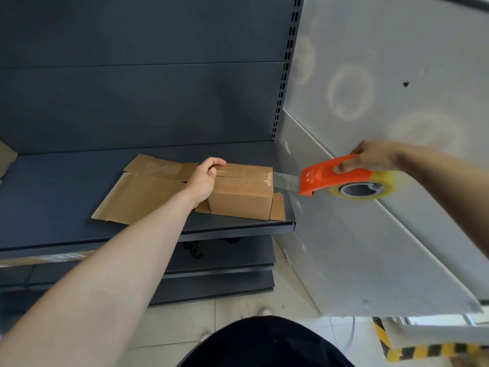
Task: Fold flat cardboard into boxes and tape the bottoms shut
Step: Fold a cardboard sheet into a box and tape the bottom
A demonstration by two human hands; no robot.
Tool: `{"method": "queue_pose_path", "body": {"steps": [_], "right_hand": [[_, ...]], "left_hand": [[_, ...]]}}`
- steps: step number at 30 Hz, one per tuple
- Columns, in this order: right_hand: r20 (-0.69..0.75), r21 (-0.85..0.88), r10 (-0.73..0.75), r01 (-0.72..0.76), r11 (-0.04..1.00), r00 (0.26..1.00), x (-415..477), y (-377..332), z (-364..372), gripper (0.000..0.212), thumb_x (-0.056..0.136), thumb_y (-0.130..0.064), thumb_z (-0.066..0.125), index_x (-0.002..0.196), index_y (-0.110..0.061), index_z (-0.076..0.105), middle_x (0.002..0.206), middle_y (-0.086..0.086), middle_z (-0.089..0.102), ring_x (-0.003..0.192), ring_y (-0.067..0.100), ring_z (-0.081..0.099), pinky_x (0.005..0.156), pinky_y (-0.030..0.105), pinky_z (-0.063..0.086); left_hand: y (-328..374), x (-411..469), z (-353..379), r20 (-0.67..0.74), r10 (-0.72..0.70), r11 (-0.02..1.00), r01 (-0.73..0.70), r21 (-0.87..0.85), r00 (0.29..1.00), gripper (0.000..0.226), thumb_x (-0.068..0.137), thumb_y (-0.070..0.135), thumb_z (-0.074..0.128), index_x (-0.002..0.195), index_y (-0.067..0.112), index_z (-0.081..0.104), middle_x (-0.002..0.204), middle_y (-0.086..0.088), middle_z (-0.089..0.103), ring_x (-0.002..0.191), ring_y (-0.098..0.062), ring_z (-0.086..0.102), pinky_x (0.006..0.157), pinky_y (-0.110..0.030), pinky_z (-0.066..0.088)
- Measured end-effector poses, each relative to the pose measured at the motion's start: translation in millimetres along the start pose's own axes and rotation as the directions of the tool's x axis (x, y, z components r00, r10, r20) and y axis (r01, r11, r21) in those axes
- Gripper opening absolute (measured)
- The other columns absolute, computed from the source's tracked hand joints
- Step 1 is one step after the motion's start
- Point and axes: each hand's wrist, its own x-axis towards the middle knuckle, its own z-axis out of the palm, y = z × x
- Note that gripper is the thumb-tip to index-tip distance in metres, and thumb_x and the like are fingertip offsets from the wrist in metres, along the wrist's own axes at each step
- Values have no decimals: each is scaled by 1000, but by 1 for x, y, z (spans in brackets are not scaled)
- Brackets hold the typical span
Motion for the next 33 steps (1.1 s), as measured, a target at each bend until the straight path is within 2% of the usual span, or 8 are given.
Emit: {"method": "queue_pose_path", "body": {"steps": [5,9,14,17,22,27,30,33], "right_hand": [[35,0,12,-12,1000,999,11,-10,17,49,74,-57,69,91,-11,66,89,8,65,83,28,60,77,31,42],[29,-49,5,-4,999,1000,18,-30,32,56,76,-59,66,99,-8,66,95,10,63,86,30,58,75,31,42],[27,-61,-38,40,997,999,28,-56,53,57,75,-60,65,99,-8,64,99,11,64,87,29,58,74,31,45],[-9,-96,-62,60,994,998,33,-65,52,57,74,-60,66,101,-9,63,96,9,62,87,29,58,73,32,45],[-126,-366,-136,82,927,983,30,-79,69,45,82,-57,57,82,-13,52,79,5,56,76,27,57,67,32,46],[-307,-232,-123,51,971,944,54,-81,52,52,91,-55,44,114,-10,58,108,15,63,100,34,60,84,38,46],[-235,-195,-111,65,979,966,76,-85,49,56,95,-54,39,131,-13,50,128,16,58,122,34,50,105,44,31],[-133,-235,-106,73,969,985,99,-96,61,55,92,-55,46,138,-24,47,136,12,53,133,33,37,111,48,20]], "left_hand": [[2,-1,5,-32,-28,999,29,14,999,37,105,15,22,119,27,54,126,1,46,101,-13,44,71,-19,35],[1,-1,6,-47,-55,998,54,-27,997,37,105,15,23,122,31,52,133,-2,46,106,-15,45,84,-25,36],[3,-3,10,-122,-151,978,131,-165,981,40,103,15,33,140,29,28,150,-4,31,131,-20,37,98,-29,29],[3,-2,10,-153,-198,962,162,-219,968,35,102,18,38,136,21,29,143,-5,39,118,-17,42,96,-29,34],[5,-5,9,-149,-210,961,175,-214,966,31,102,20,39,132,15,32,130,-3,44,108,-15,43,90,-28,34],[2,-9,8,-140,-256,953,225,-203,956,35,101,30,42,131,13,37,129,-5,45,109,-17,42,92,-30,35],[6,-12,10,-177,-252,960,223,-171,951,36,100,33,44,130,12,42,131,-5,47,108,-15,42,92,-29,34],[12,-9,3,-186,-252,966,233,-115,950,34,98,32,49,124,10,49,130,-6,50,112,-18,47,91,-28,37]]}}
